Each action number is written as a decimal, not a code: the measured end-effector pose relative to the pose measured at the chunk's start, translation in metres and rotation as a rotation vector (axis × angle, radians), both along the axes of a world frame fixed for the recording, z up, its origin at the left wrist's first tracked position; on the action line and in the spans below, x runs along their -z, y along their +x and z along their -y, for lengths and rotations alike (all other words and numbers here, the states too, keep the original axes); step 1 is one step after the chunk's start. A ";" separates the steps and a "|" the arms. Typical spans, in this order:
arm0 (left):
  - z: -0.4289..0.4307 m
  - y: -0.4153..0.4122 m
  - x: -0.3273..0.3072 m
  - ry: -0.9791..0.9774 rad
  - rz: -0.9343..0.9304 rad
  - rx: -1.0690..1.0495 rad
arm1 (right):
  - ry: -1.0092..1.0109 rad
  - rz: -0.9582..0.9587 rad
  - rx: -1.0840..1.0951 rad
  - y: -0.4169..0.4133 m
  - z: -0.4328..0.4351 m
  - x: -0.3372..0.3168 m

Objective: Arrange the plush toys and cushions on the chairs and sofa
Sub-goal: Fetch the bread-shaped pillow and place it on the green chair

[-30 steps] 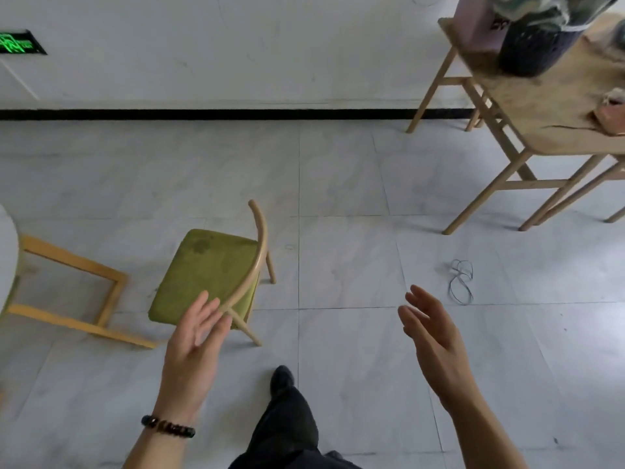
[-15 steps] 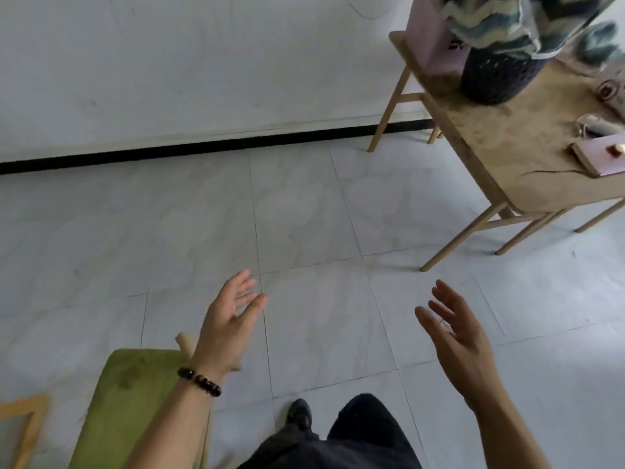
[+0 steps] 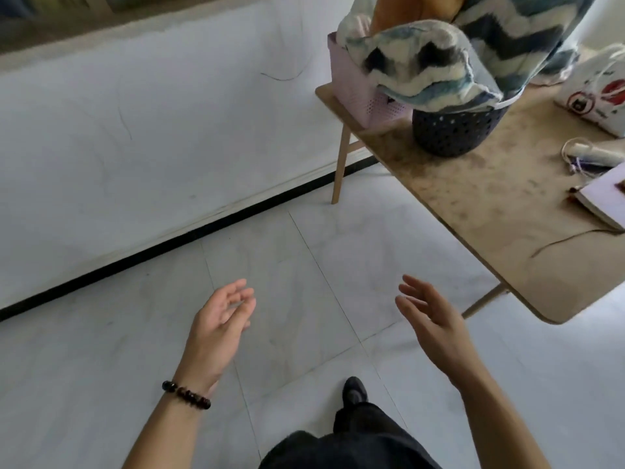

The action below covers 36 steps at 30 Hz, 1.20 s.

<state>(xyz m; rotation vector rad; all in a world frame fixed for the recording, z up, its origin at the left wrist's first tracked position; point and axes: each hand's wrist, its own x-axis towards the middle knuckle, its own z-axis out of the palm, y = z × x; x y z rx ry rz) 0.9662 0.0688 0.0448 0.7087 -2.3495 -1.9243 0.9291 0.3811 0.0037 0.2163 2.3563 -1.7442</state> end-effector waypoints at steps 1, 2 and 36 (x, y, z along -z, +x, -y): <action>0.009 -0.028 -0.009 -0.009 -0.016 -0.009 | 0.009 -0.006 -0.012 -0.035 0.008 -0.009; 0.019 -0.053 -0.016 -0.017 -0.029 -0.019 | 0.017 -0.017 -0.026 -0.069 0.017 -0.016; 0.107 -0.961 -0.033 -0.074 -0.034 0.731 | -0.004 -0.132 0.601 -0.789 0.200 -0.022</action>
